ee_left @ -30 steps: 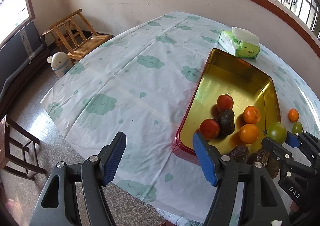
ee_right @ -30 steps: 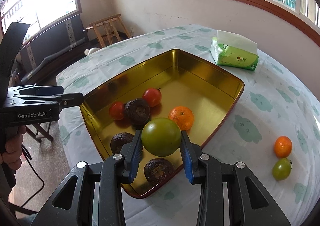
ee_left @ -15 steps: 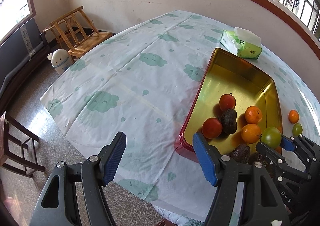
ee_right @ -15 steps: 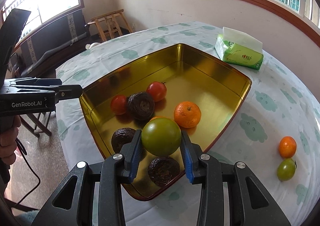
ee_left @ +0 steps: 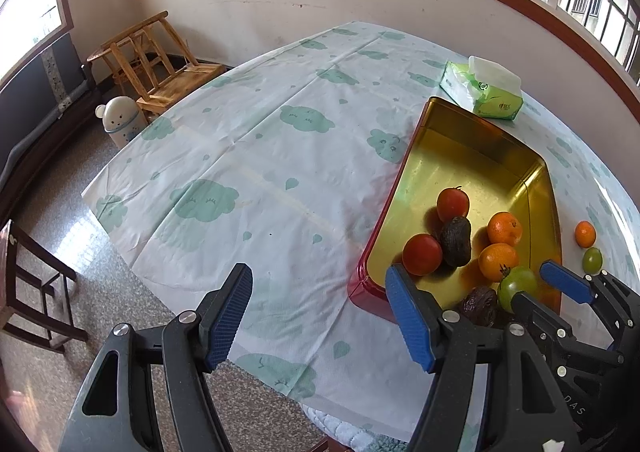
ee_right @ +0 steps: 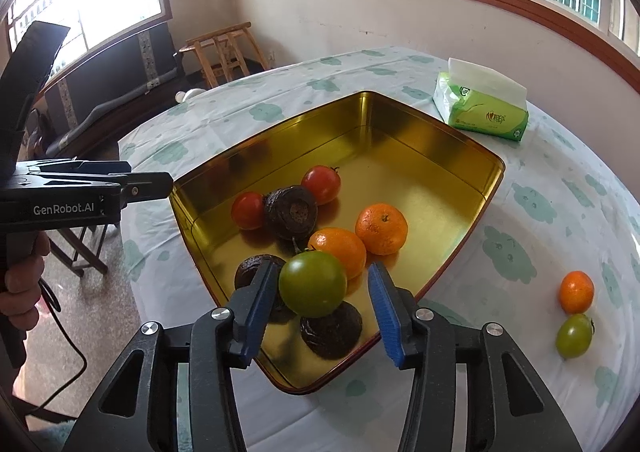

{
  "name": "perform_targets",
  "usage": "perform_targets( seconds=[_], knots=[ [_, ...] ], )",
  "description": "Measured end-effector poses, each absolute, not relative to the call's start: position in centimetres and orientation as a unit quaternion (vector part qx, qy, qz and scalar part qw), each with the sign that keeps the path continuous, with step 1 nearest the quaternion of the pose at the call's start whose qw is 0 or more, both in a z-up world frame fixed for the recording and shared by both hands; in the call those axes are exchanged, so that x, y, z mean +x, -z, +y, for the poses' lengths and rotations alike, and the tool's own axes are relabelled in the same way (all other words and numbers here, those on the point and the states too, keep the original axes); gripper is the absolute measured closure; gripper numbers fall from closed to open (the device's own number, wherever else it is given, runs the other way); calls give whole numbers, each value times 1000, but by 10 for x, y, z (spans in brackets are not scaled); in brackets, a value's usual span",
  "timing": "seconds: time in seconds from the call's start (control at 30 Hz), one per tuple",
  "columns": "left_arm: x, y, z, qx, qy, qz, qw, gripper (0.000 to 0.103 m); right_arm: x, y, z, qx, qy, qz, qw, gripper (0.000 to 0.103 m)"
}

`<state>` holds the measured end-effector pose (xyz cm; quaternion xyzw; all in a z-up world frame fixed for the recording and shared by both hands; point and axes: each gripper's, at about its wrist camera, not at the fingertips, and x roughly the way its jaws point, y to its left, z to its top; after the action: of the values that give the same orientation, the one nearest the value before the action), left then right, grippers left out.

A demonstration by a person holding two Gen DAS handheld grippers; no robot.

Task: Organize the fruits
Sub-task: 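Lower the green tomato into the tray and open the right gripper, then grasp the stemmed green tomato on the cloth with the right gripper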

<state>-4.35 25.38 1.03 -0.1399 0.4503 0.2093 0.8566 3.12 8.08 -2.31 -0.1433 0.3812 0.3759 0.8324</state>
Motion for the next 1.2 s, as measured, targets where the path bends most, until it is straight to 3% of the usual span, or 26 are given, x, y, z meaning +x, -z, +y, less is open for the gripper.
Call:
perform_targets(
  seconds=[0.53, 0.67, 1.2],
  knots=[
    [-10, -22, 202, -105, -153, 447, 875, 37, 75, 26, -59, -66, -223, 397, 888, 54],
    [5, -24, 184, -98, -127, 446, 881, 37, 92, 37, -87, -54, -181, 407, 893, 47],
    [67, -39, 114, -47, -63, 445, 892, 37, 128, 65, -83, -72, -174, 421, 887, 47]
  ],
)
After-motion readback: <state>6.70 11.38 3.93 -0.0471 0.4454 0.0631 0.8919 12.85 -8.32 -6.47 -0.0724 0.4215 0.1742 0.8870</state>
